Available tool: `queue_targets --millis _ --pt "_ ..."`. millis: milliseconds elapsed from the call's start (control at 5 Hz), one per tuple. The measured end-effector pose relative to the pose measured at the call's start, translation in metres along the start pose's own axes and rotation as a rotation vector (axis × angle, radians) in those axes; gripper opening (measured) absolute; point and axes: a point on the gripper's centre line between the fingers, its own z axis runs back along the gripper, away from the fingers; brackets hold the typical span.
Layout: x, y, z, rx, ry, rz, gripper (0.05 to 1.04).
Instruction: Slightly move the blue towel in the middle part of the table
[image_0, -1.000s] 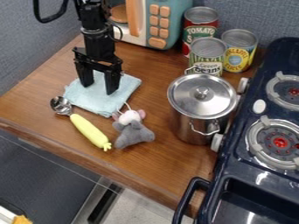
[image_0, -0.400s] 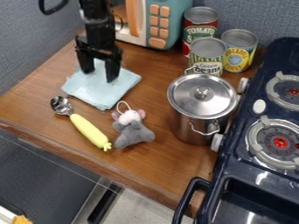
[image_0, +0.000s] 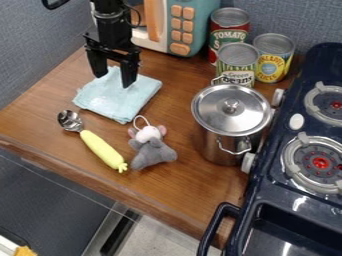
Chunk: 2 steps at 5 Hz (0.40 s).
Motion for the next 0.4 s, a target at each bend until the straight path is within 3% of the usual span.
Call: queue_targets --millis 200,400 --pt "0.0003 -0.0011 0.0197 -0.001 -0.033 0.011 0.999" --pt "-0.0056 -0.0016 0.0281 -0.014 -0.014 0.015 0.999"
